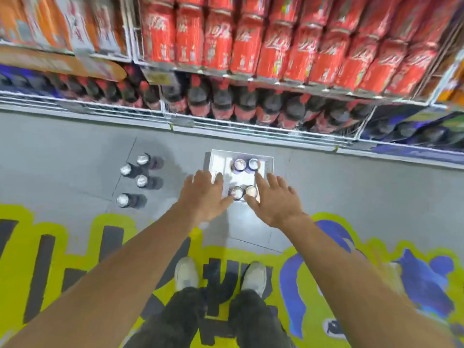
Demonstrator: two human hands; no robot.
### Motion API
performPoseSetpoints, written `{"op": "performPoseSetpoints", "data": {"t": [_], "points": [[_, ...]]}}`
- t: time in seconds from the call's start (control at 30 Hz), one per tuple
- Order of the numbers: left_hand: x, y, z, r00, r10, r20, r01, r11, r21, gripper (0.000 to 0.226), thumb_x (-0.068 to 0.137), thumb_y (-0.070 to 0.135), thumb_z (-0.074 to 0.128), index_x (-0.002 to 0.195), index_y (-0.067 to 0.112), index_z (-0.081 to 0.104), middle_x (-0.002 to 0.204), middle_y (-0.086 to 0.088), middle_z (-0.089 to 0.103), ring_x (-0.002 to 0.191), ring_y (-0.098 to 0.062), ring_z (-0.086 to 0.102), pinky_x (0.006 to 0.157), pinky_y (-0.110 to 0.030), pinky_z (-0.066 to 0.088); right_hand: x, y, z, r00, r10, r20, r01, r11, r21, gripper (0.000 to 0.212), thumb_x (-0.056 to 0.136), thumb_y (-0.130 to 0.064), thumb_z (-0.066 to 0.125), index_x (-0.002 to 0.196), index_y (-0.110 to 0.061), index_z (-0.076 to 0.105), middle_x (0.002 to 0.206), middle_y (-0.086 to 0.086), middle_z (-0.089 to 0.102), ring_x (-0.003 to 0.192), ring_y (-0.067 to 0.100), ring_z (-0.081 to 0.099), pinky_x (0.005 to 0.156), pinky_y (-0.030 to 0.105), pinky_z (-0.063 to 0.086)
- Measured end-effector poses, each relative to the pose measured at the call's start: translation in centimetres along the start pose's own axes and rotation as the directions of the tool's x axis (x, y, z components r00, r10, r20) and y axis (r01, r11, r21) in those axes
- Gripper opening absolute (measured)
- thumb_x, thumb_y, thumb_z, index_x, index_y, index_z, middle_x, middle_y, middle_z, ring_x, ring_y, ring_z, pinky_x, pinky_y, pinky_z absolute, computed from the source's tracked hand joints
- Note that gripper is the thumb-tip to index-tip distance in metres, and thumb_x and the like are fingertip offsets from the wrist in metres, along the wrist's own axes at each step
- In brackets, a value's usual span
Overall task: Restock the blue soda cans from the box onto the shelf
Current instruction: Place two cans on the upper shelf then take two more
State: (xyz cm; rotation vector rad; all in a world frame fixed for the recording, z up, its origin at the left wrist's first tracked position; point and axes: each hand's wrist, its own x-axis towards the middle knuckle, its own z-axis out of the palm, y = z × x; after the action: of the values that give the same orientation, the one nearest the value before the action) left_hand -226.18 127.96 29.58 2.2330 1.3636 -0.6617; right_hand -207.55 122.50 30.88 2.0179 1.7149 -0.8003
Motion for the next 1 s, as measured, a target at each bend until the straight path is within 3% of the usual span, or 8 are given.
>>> {"op": "performPoseSetpoints", "data": {"t": [0.2, 0.37, 0.43, 0.5, 0.6, 0.73, 0.87, 1.0], "points": [[12.6, -0.7, 14.9, 0.999, 0.018, -0.037, -0.021, 0.997, -0.071, 0.068, 0.097, 0.056, 0.047, 0.147, 0.011, 0.040, 0.132, -0.020, 0.055, 0.124, -0.040, 0.052, 0.100, -0.046, 0.043, 12.3, 3.6, 14.3, 1.000, -0.003, -0.008, 0.003, 1.000, 0.014, 0.072, 0.103, -0.059, 0.038, 0.162, -0.020, 0.022, 0.160, 0.008, 0.035, 0.144, 0.033, 0.036, 0.110, 0.049, 0.041], [21.5, -0.2, 23.7, 0.995, 0.027, -0.100, -0.042, 0.987, -0.156, 0.076, 0.091, 0.061, 0.041, 0.146, 0.008, 0.043, 0.126, -0.021, 0.059, 0.122, -0.041, 0.054, 0.101, -0.047, 0.046, 20.7, 6.3, 22.2, 0.999, -0.011, -0.046, 0.013, 0.999, 0.053, 0.075, 0.104, -0.055, 0.042, 0.165, -0.019, 0.017, 0.165, 0.010, 0.030, 0.147, 0.034, 0.034, 0.115, 0.044, 0.036], [23.9, 0.0, 26.4, 0.989, 0.037, -0.140, -0.067, 0.974, -0.217, 0.086, 0.080, 0.068, 0.027, 0.133, 0.005, 0.053, 0.116, -0.024, 0.064, 0.114, -0.043, 0.058, 0.097, -0.049, 0.048, 22.5, 7.1, 24.4, 0.998, -0.026, -0.054, 0.029, 0.998, 0.064, 0.075, 0.104, -0.055, 0.043, 0.165, -0.019, 0.016, 0.164, 0.009, 0.032, 0.147, 0.033, 0.036, 0.114, 0.043, 0.037], [25.8, 0.0, 29.0, 0.981, 0.062, -0.183, -0.106, 0.964, -0.244, 0.081, 0.076, 0.069, 0.027, 0.111, 0.003, 0.058, 0.100, -0.026, 0.066, 0.100, -0.046, 0.062, 0.088, -0.051, 0.051, 23.7, 7.8, 26.4, 0.998, -0.038, -0.055, 0.042, 0.996, 0.073, 0.075, 0.104, -0.055, 0.043, 0.164, -0.019, 0.017, 0.162, 0.009, 0.035, 0.145, 0.033, 0.037, 0.111, 0.043, 0.039], [27.2, -0.1, 31.3, 0.987, 0.055, -0.150, -0.102, 0.939, -0.328, 0.076, 0.074, 0.074, 0.037, 0.101, 0.005, 0.057, 0.091, -0.024, 0.067, 0.092, -0.046, 0.064, 0.084, -0.050, 0.053, 24.4, 8.7, 28.0, 0.997, -0.057, -0.044, 0.060, 0.994, 0.088, 0.075, 0.103, -0.054, 0.042, 0.164, -0.019, 0.017, 0.158, 0.010, 0.040, 0.143, 0.034, 0.040, 0.111, 0.047, 0.042], [26.7, 0.5, 30.3, 0.992, 0.065, -0.106, -0.105, 0.895, -0.433, 0.084, 0.073, 0.081, 0.049, 0.104, 0.004, 0.055, 0.099, -0.019, 0.069, 0.096, -0.040, 0.065, 0.083, -0.048, 0.053, 24.7, 9.0, 28.1, 0.997, -0.073, -0.037, 0.077, 0.989, 0.123, 0.073, 0.100, -0.054, 0.049, 0.159, -0.017, 0.026, 0.146, 0.014, 0.052, 0.133, 0.037, 0.049, 0.104, 0.047, 0.046], [27.5, 0.5, 29.7, 0.997, 0.081, -0.001, -0.074, 0.912, -0.404, 0.067, 0.082, 0.067, 0.067, 0.110, 0.008, 0.051, 0.110, -0.013, 0.067, 0.104, -0.034, 0.062, 0.088, -0.044, 0.052, 25.3, 9.4, 27.6, 0.995, -0.092, -0.022, 0.095, 0.977, 0.192, 0.065, 0.096, -0.048, 0.062, 0.146, -0.013, 0.043, 0.129, 0.014, 0.062, 0.121, 0.036, 0.058, 0.097, 0.045, 0.050], [28.6, 0.1, 29.7, 0.997, 0.078, -0.009, -0.076, 0.927, -0.367, 0.058, 0.079, 0.063, 0.071, 0.104, 0.015, 0.050, 0.111, -0.014, 0.064, 0.103, -0.035, 0.062, 0.084, -0.041, 0.051, 25.8, 9.9, 27.9, 0.990, -0.120, -0.079, 0.133, 0.972, 0.193, 0.050, 0.091, -0.043, 0.069, 0.127, -0.011, 0.055, 0.110, 0.011, 0.070, 0.104, 0.035, 0.064, 0.087, 0.045, 0.053]]}}
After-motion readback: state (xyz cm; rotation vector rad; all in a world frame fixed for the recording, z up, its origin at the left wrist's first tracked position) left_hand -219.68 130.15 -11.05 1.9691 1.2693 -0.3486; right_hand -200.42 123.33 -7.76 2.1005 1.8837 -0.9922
